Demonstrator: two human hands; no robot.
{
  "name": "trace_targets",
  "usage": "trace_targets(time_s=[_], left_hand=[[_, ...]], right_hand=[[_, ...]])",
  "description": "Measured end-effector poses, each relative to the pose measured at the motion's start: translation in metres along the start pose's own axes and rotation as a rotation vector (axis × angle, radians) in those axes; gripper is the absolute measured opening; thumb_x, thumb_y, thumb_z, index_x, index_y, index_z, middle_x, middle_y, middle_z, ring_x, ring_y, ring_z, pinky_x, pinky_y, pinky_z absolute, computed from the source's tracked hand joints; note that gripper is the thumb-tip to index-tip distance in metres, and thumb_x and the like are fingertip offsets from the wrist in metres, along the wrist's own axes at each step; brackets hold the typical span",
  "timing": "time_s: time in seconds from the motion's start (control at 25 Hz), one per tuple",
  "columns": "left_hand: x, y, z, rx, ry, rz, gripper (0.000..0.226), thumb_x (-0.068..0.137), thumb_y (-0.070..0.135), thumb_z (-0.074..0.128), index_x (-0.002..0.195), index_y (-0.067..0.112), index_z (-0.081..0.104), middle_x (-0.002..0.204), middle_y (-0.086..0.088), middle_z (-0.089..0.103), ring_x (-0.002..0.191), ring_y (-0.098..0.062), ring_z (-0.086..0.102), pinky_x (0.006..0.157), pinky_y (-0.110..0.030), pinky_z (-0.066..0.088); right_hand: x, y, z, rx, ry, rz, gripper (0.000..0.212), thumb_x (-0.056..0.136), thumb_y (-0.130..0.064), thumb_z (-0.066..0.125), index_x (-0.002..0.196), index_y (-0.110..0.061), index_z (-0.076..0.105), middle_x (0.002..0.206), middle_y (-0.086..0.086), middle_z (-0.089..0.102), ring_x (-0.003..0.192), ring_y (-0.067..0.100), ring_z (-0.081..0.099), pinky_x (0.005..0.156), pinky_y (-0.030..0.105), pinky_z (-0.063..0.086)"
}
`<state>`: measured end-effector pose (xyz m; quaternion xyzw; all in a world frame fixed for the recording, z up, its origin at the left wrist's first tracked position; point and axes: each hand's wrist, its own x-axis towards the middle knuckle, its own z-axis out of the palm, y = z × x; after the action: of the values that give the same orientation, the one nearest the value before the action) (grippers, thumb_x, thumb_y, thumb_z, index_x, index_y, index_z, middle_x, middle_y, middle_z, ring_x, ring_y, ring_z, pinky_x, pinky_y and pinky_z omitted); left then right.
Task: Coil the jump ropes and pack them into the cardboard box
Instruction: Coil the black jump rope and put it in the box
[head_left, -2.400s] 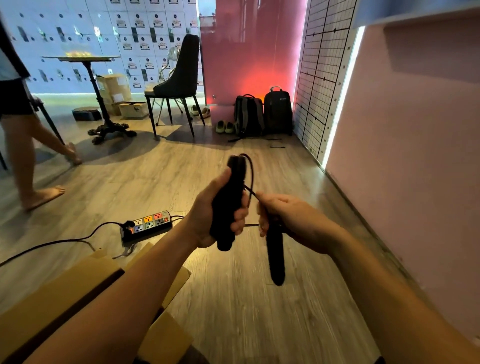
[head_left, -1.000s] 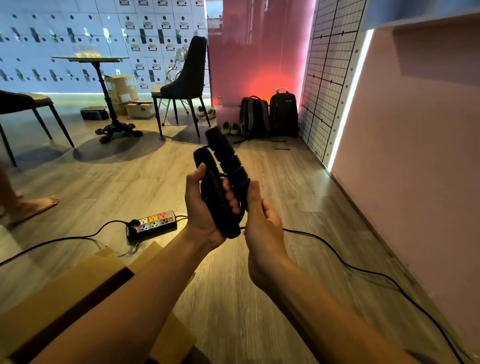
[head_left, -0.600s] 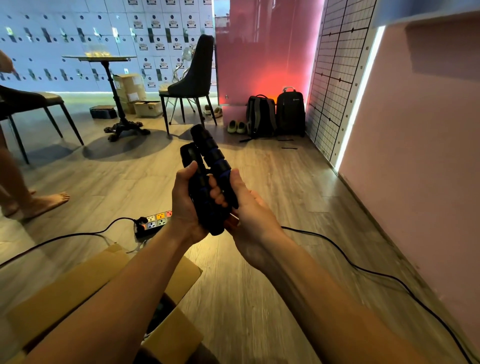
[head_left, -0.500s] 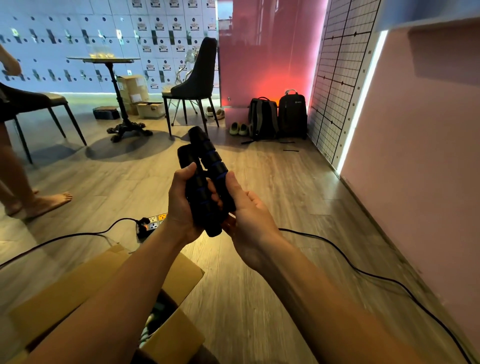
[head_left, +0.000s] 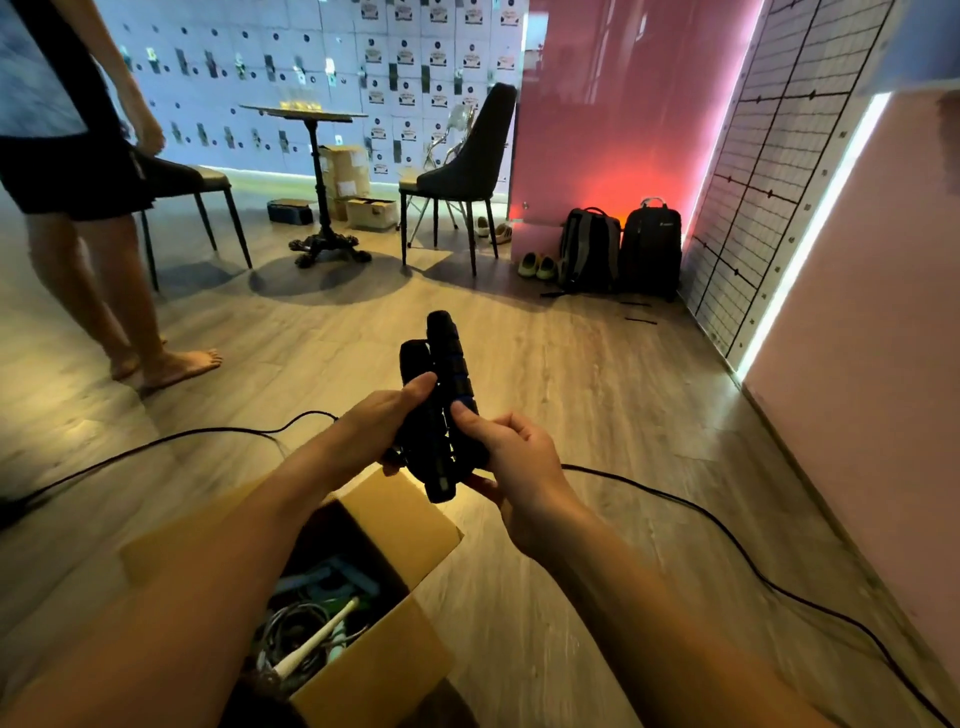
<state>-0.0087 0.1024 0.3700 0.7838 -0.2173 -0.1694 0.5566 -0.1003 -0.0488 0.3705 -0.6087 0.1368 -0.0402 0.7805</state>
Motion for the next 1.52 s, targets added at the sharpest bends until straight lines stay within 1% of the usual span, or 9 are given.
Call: trace_targets(time_s=[0.24,0.52,0.76,0.84,0.96,1.08,1.24,1.32,1.52], left_hand=[[-0.021,-0.032,-0.044,0.052,-0.101,-0.228,0.049,0.092,0.058,0.045,0.115,0.018,0.062,0.103,-0.009,0.073,0.091,-0.027,0.070,0.065,-0.033,0.057],[-0.023,-0.159,-0.084,0.135,-0.019,-0.543,0.046,0.096,0.047,0.054,0.117,0.008,0.066,0.096,-0.011,0.072,0.077,-0.023,0.073,0.058,-0.029,0.059],[-0.041,-0.294,-0.080,-0.120,0.146,-0.741,0.030,0.097,0.038,0.057,0.105,0.011,0.067,0.069,0.002,0.071,0.055,-0.008,0.066,0.047,-0.024,0.050],[-0.044,-0.332,-0.080,-0.231,0.170,-0.801,0.022,0.097,0.031,0.061,0.115,0.018,0.061,0.081,0.002,0.077,0.068,-0.013,0.072,0.055,-0.031,0.057],[-0.053,-0.380,-0.075,-0.254,0.164,-0.902,0.049,0.095,0.026,0.064,0.139,0.012,0.048,0.104,-0.007,0.076,0.086,-0.021,0.074,0.063,-0.037,0.058],[-0.057,-0.410,-0.065,-0.184,0.213,-0.965,0.035,0.097,0.025,0.062,0.130,0.014,0.057,0.104,-0.009,0.075,0.091,-0.025,0.073,0.077,-0.046,0.058],[-0.055,-0.439,-0.053,-0.019,0.311,-0.988,0.053,0.090,0.038,0.069,0.136,0.016,0.055,0.110,-0.007,0.071,0.087,-0.019,0.071,0.056,-0.029,0.055],[-0.053,-0.446,-0.046,0.182,0.352,-0.997,0.059,0.085,0.045,0.072,0.136,0.019,0.057,0.122,-0.008,0.062,0.086,-0.023,0.070,0.060,-0.031,0.058],[-0.044,-0.440,-0.047,0.414,0.341,-0.997,0.067,0.079,0.052,0.076,0.132,0.015,0.059,0.110,-0.009,0.070,0.087,-0.027,0.071,0.078,-0.041,0.060]], right_hand=[[0.026,0.037,0.022,-0.141,-0.132,0.090,0.041,0.089,-0.027,0.073,0.124,-0.022,0.052,0.113,0.009,0.071,0.103,0.021,0.069,0.080,0.036,0.058],[0.074,0.145,0.059,-0.281,-0.315,0.310,0.032,0.092,-0.024,0.069,0.123,-0.015,0.063,0.105,0.005,0.076,0.097,0.019,0.073,0.085,0.038,0.059],[0.130,0.265,0.093,-0.422,-0.381,0.514,0.053,0.090,-0.017,0.073,0.138,-0.010,0.052,0.115,0.009,0.070,0.098,0.023,0.072,0.090,0.047,0.058],[0.152,0.302,0.103,-0.475,-0.419,0.580,0.052,0.090,-0.017,0.072,0.137,-0.010,0.053,0.114,0.009,0.070,0.097,0.021,0.072,0.086,0.041,0.060],[0.173,0.350,0.111,-0.546,-0.501,0.655,0.037,0.093,-0.016,0.068,0.128,-0.012,0.057,0.113,0.011,0.071,0.098,0.022,0.072,0.080,0.036,0.060],[0.183,0.395,0.121,-0.679,-0.542,0.633,0.040,0.093,-0.022,0.069,0.129,-0.009,0.061,0.114,0.010,0.072,0.101,0.022,0.071,0.089,0.039,0.058],[0.197,0.426,0.128,-1.050,-0.564,0.506,0.052,0.082,-0.046,0.074,0.124,-0.016,0.068,0.131,0.011,0.061,0.118,0.026,0.061,0.102,0.043,0.051],[0.200,0.429,0.128,-1.131,-0.538,0.485,0.058,0.080,-0.051,0.074,0.126,-0.016,0.067,0.138,0.011,0.055,0.123,0.028,0.058,0.106,0.042,0.047],[0.195,0.416,0.135,-1.306,-0.571,0.421,0.049,0.088,-0.049,0.068,0.117,-0.009,0.068,0.116,0.010,0.070,0.110,0.027,0.064,0.081,0.032,0.051]])
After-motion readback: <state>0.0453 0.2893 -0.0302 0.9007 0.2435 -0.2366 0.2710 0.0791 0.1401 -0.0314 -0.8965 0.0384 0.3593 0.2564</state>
